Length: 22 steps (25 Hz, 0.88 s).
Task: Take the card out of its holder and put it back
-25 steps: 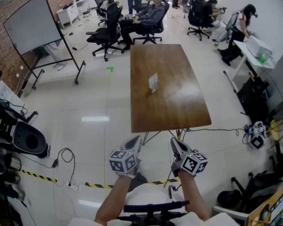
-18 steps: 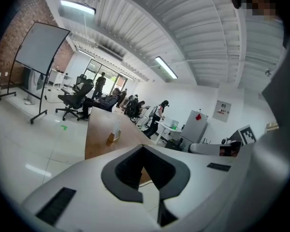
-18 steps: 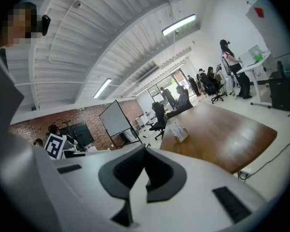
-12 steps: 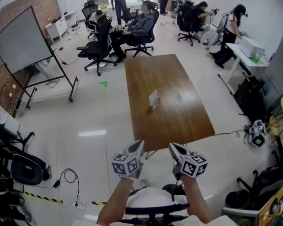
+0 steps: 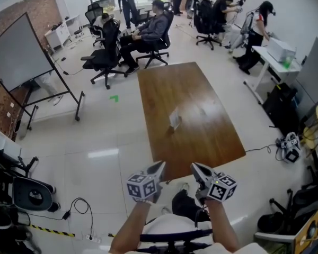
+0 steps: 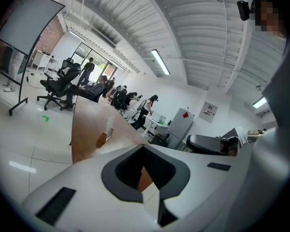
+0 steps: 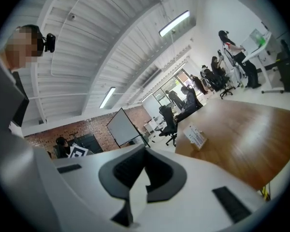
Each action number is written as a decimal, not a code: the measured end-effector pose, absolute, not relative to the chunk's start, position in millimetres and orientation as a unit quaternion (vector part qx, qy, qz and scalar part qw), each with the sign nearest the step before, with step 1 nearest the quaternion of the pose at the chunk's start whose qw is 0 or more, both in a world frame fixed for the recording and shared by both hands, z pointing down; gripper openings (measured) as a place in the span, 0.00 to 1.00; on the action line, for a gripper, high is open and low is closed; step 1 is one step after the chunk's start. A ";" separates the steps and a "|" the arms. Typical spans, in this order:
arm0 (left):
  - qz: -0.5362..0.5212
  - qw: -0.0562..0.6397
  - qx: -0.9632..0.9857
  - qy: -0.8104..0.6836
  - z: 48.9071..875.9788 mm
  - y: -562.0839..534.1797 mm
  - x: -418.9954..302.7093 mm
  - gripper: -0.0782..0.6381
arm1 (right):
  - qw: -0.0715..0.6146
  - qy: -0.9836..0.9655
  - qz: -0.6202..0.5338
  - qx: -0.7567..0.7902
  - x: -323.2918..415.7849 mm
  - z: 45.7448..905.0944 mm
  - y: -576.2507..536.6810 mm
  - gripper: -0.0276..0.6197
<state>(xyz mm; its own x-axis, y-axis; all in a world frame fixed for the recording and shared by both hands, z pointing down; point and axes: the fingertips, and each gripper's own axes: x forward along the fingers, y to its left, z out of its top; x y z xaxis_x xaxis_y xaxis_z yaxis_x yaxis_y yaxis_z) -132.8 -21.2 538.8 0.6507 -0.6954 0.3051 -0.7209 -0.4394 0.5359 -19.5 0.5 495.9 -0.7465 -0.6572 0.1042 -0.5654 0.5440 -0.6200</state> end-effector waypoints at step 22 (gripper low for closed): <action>0.087 0.293 0.833 -0.460 567.4 -208.3 -126.1 0.11 | 0.041 0.868 -0.334 -0.364 6.3 521.1 -187.5 0.05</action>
<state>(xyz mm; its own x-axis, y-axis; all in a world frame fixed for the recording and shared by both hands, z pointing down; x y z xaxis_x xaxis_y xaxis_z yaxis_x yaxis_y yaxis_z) -126.1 -208.3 567.4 0.5614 -0.7161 0.4147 -0.8180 -0.4043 0.4093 6.3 -187.5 521.1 -0.7317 -0.6597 0.1716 -0.6046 0.5119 -0.6102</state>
